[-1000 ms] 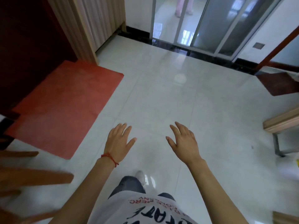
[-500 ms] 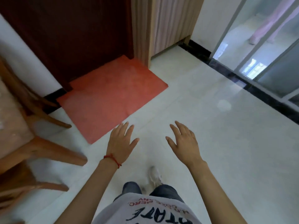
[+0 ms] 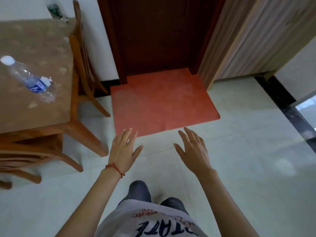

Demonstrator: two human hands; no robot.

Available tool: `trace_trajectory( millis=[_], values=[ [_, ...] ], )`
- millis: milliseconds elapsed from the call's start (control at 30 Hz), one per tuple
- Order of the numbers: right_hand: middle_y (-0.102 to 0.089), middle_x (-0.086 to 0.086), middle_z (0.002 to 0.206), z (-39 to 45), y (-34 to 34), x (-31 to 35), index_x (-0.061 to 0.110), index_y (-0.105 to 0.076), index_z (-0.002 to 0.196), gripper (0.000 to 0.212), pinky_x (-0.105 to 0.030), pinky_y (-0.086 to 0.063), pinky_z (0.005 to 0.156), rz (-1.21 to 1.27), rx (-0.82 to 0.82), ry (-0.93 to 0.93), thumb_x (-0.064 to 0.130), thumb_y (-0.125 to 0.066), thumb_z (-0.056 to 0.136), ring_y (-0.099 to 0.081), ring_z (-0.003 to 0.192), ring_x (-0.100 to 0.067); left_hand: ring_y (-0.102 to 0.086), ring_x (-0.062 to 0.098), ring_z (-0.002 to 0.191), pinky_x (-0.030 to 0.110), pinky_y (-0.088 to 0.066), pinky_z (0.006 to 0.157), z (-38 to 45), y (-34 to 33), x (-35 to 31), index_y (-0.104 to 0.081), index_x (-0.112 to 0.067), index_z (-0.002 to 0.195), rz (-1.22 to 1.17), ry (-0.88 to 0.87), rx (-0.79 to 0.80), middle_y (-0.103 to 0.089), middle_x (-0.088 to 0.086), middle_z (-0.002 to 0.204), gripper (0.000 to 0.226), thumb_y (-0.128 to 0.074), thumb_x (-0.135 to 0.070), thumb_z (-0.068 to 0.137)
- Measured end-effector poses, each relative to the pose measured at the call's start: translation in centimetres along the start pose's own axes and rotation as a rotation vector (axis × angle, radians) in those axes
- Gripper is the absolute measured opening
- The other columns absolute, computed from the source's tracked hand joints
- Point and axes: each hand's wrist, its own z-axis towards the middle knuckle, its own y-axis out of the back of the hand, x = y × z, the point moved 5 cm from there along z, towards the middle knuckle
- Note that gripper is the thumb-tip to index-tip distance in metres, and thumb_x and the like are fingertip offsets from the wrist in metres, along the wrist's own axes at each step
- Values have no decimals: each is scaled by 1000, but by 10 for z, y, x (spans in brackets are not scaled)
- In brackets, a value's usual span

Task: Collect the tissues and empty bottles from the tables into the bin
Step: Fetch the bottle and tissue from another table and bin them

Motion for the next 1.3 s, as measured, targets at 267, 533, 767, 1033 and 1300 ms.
trace_trajectory(
  millis=[267, 533, 767, 1033, 1300],
  values=[
    [-55, -15, 130, 85, -10, 6, 7, -54, 119, 42, -45, -45, 93, 13, -32, 127, 33, -57, 86, -54, 117, -33, -52, 43, 115, 54, -45, 90, 59, 14, 24, -54, -2, 121, -11, 77, -23, -57, 24, 124, 77, -10, -58, 92],
    [-55, -18, 129, 204, -31, 26, 6, -54, 120, 42, -47, -46, 90, 14, -10, 134, 26, -61, 83, -54, 117, -34, -47, 41, 121, 53, -43, 95, 165, 36, 79, -51, -3, 125, -23, 62, -56, -52, 23, 129, 78, -9, -60, 91],
    [-57, -17, 126, 293, -35, 56, 5, -55, 116, 42, -47, -48, 88, 19, -14, 153, 23, -64, 80, -56, 113, -35, -50, 42, 116, 54, -44, 93, 237, 66, 128, -53, -3, 121, -19, 71, -73, -54, 22, 127, 77, -10, -59, 91],
    [-59, -16, 124, 363, -52, 76, 6, -57, 115, 43, -46, -49, 87, 7, 78, 191, 32, -55, 80, -59, 110, -33, -47, 41, 122, 54, -42, 97, 277, 67, 163, -51, -4, 125, -96, 166, -46, -51, 22, 131, 75, -12, -59, 91],
    [-50, -15, 136, 451, -68, 102, 8, -53, 126, 45, -49, -41, 96, 52, 162, 298, 33, -55, 88, -49, 123, -34, -37, 33, 130, 51, -36, 102, 315, 74, 205, -50, -12, 125, -114, 324, -109, -49, 15, 132, 64, -19, -57, 90]
  ],
)
